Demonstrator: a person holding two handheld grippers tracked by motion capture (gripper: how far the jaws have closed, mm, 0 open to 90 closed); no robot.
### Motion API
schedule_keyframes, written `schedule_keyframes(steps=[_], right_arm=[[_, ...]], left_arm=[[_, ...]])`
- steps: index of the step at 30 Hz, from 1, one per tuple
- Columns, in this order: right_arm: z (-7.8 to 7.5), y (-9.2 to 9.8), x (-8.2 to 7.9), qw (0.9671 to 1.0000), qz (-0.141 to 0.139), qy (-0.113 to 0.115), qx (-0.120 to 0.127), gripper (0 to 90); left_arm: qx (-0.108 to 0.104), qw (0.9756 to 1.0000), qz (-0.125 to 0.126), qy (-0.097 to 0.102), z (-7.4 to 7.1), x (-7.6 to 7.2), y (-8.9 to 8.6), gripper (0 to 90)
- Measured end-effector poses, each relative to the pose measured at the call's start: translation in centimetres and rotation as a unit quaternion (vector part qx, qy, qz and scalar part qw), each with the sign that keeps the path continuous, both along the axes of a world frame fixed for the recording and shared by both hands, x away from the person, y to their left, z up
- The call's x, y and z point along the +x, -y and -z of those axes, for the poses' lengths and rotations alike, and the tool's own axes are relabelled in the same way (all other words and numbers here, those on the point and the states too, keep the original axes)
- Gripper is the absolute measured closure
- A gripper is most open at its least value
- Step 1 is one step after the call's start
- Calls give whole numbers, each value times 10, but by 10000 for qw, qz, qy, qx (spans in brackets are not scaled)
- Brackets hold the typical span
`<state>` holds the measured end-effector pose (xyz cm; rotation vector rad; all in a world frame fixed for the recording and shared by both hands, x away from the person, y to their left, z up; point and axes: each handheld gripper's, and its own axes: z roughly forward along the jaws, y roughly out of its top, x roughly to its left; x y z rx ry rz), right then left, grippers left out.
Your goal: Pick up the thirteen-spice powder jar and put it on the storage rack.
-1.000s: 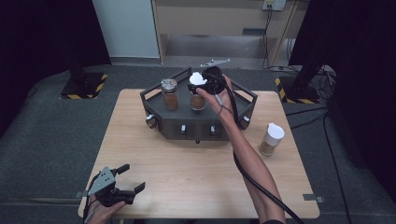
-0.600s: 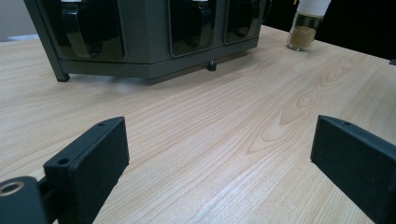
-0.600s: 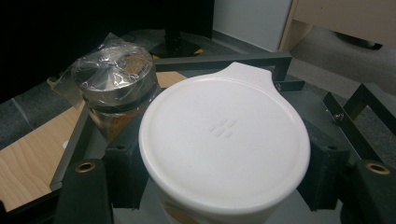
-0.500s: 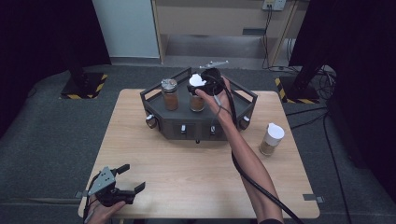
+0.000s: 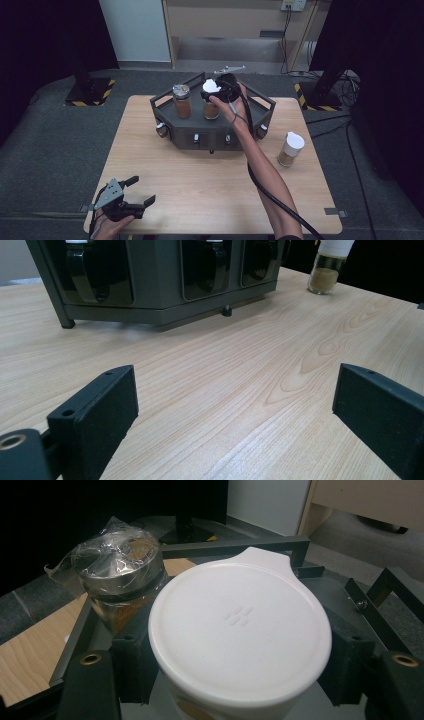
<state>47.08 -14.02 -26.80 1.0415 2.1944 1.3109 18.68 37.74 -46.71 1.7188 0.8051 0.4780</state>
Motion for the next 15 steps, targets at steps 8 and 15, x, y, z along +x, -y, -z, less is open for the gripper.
schedule_keyframes(steps=[8,15], right_arm=[[3,4,-3,9999,-11,84,119,139],[5,17,-13,9994,-5,317,165,60]], left_arm=[[11,10000,-35,22,-1,-1,0,31],[5,9998,-197,84,-2,-5,0,30]])
